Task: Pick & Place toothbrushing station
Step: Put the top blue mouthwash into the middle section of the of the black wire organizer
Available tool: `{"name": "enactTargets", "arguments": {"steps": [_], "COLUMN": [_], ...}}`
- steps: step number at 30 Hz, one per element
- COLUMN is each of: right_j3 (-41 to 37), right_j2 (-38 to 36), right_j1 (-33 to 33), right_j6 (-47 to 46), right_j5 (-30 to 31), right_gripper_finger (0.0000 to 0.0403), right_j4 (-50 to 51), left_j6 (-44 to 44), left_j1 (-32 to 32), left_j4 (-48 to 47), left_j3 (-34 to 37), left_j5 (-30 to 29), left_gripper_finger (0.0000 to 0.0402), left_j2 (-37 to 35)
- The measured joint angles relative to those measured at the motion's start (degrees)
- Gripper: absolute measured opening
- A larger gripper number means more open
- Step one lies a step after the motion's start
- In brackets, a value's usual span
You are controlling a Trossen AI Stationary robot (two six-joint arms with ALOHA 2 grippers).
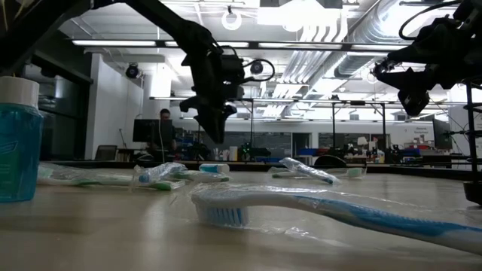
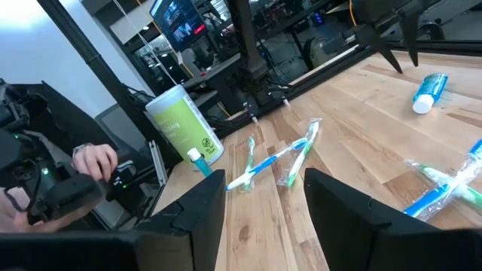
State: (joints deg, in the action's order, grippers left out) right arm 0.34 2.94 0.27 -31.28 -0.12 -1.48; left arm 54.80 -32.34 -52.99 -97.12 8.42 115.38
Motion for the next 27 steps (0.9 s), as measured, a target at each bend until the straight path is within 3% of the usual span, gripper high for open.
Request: {"name": "enactTargets", "arguments": {"steps": [16,27], "right_j3": [0.0,0.0], "right_j2": [0.0,0.0], "right_j1": [0.0,0.0], "right_j6": [0.0,0.0], "right_j5": [0.0,0.0], "right_gripper_finger": [0.0174,0.0174], "right_j4": [0.0,0.0], "left_j6": [2.5,2.9], "left_j1": [0.5,0.6], "left_j4": [1.5,1.3], "left_j3": [0.0,0.0], "left_j5": [2.2,2.2], "left_gripper_finger": [0.0085,0.0128], "left_j2": [2.6,2.7]}}
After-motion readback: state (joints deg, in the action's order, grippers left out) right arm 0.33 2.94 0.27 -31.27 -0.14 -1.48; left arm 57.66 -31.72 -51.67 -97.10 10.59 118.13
